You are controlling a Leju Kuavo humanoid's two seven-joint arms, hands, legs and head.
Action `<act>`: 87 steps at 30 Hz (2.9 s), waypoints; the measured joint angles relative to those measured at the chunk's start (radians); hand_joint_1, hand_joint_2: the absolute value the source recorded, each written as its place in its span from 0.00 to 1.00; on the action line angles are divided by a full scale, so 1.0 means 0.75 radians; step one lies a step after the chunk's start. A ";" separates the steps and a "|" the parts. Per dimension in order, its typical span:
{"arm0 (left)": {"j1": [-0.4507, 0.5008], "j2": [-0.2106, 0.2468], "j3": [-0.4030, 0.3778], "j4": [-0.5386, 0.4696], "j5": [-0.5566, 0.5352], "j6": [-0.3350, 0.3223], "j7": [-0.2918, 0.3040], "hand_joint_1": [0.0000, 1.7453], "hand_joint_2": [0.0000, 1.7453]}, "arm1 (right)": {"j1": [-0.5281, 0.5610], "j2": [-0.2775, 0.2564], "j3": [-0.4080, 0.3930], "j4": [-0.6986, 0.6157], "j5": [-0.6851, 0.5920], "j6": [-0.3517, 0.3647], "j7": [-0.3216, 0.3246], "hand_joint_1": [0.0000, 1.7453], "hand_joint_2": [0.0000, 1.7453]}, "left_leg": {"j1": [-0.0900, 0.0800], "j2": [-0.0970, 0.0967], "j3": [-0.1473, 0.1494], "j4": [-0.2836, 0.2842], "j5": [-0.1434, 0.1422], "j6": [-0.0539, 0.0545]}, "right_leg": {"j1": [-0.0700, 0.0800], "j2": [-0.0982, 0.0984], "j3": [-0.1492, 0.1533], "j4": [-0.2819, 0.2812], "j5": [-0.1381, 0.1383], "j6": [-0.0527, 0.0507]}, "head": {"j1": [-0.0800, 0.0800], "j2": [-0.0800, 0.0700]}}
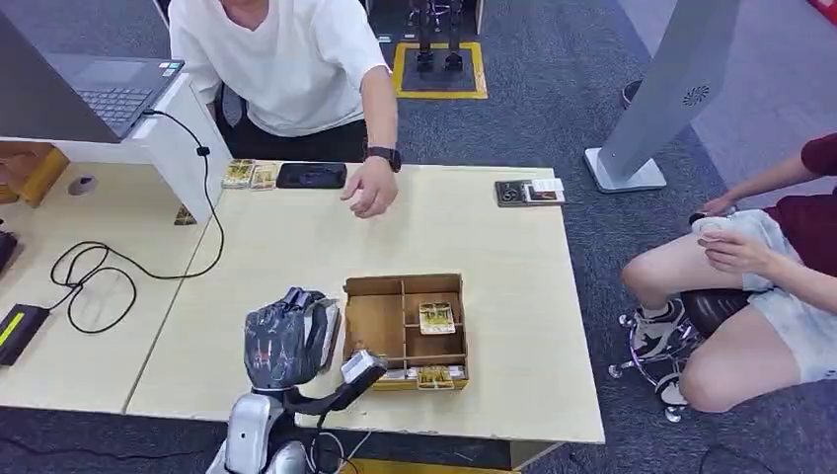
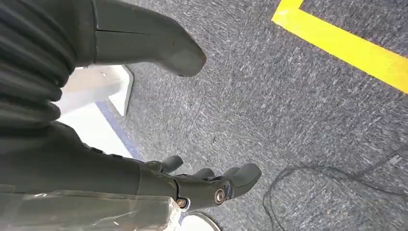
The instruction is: Pass the card to the sensor for recognition and then transmit it.
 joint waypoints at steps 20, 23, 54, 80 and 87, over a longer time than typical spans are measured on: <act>-0.202 -0.038 0.012 -0.135 0.022 -0.002 0.095 1.00 1.00 | -0.030 -0.027 0.068 0.112 0.000 -0.069 0.003 0.00 1.00 | 0.000 0.000 0.000 0.000 0.000 0.000 | 0.000 0.000 -0.001 0.000 0.000 0.000 | 0.001 0.000; -0.246 -0.023 -0.012 -0.098 0.031 -0.002 0.122 1.00 1.00 | -0.039 -0.039 0.080 0.139 0.000 -0.077 0.003 0.00 1.00 | 0.000 0.000 0.000 0.000 0.000 0.000 | 0.000 0.000 -0.001 0.000 0.000 0.000 | 0.000 0.000; -0.468 0.063 -0.240 0.165 0.206 -0.022 0.267 0.00 1.00 | -0.061 -0.113 0.212 0.276 -0.093 -0.139 0.050 0.00 1.00 | 0.000 0.000 -0.001 0.000 0.000 -0.001 | 0.000 0.001 -0.002 0.000 0.000 0.000 | 0.000 0.000; -0.090 0.321 -0.409 -0.308 0.755 -0.128 -0.222 0.00 1.00 | 0.067 0.025 0.062 -0.084 -0.050 0.108 -0.044 0.00 1.00 | 0.000 0.000 -0.002 -0.001 -0.001 -0.001 | 0.000 0.001 -0.003 0.000 -0.001 -0.001 | 0.001 0.000; -0.030 0.388 -0.461 -0.358 0.784 -0.134 -0.297 0.00 1.00 | 0.075 0.046 0.023 -0.133 -0.054 0.125 -0.049 0.00 1.00 | 0.000 0.000 -0.001 -0.001 -0.001 -0.001 | 0.000 0.001 -0.003 0.000 -0.001 -0.001 | 0.001 0.000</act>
